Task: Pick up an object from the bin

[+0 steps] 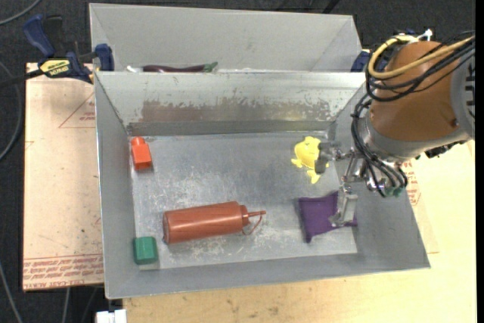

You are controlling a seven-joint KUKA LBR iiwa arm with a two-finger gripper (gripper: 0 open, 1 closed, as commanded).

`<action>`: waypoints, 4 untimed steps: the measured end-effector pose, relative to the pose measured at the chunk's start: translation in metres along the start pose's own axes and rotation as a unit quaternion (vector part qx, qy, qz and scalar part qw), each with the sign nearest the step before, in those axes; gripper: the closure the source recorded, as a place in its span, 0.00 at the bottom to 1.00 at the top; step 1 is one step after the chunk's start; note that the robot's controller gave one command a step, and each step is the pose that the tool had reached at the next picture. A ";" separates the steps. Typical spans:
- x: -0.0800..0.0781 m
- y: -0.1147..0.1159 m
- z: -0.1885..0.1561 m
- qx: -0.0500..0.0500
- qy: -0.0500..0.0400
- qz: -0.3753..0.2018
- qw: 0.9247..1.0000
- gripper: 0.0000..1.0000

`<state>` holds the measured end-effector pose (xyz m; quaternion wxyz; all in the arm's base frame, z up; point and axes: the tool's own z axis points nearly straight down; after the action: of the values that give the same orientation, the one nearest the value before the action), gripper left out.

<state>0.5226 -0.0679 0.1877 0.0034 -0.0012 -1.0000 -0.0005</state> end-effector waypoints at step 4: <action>0.019 -0.013 0.118 0.001 -0.005 -0.166 0.986 1.00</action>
Offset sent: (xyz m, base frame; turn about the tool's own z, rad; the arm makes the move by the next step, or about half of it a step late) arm -0.0304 0.0016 -0.1177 -0.2357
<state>0.5025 -0.0805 0.0701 -0.0013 0.1645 -0.9864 -0.0004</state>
